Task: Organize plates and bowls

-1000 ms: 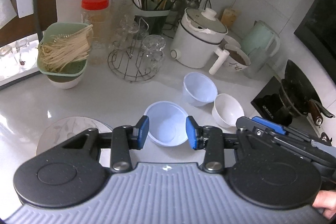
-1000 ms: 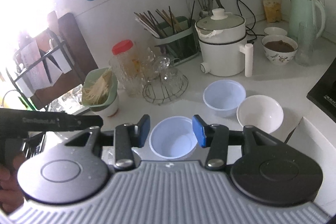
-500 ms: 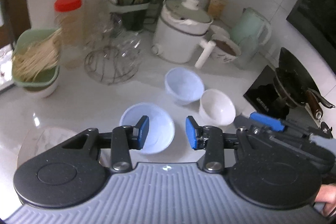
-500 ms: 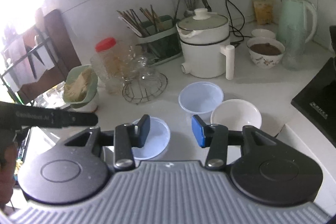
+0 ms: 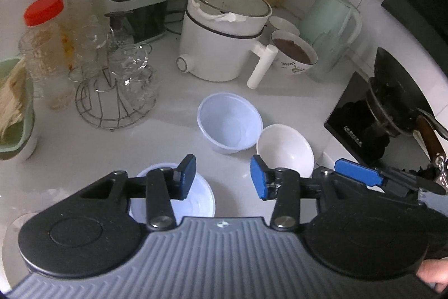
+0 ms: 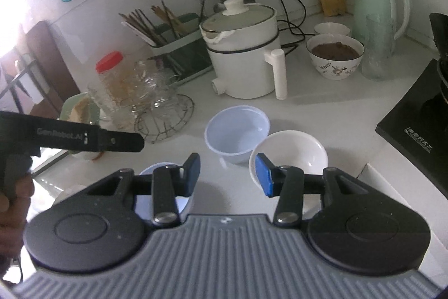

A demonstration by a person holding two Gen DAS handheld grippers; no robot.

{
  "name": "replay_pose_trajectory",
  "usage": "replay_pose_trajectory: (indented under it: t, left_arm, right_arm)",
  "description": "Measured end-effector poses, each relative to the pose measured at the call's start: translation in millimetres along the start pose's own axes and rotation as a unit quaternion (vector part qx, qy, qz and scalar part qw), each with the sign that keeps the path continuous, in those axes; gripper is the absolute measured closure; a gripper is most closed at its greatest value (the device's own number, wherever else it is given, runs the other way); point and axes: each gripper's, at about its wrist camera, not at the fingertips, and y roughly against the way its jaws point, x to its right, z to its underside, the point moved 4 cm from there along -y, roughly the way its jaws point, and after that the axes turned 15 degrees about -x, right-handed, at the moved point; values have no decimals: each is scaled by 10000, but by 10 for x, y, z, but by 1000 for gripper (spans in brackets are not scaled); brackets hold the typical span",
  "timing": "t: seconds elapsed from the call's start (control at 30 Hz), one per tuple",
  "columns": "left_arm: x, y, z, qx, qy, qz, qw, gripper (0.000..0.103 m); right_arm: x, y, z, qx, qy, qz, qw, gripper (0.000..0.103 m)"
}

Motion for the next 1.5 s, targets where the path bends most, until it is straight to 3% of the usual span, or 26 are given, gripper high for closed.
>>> replay_pose_trajectory:
  t: [0.47, 0.73, 1.07, 1.37, 1.5]
  left_arm:
    - [-206, -492, -461, -334, 212, -162, 9991, 44]
    - [-373, -835, -663, -547, 453, -88, 9974, 44]
    - [-519, -1286, -888, -856, 758, 449, 9924, 44]
    - [-491, -1580, -1007, -1076, 630, 377, 9915, 46]
    - [-476, -1673, -1024, -1142, 622, 352, 9909, 52]
  right_arm:
    - [266, -528, -420, -224, -189, -18, 9996, 56]
    - [371, -892, -661, -356, -192, -17, 9992, 56]
    - [510, -1370, -828, -550, -443, 205, 9973, 56]
    - [596, -1660, -902, -708, -555, 281, 9955, 58]
    - [592, -1754, -861, -832, -521, 333, 9946, 58]
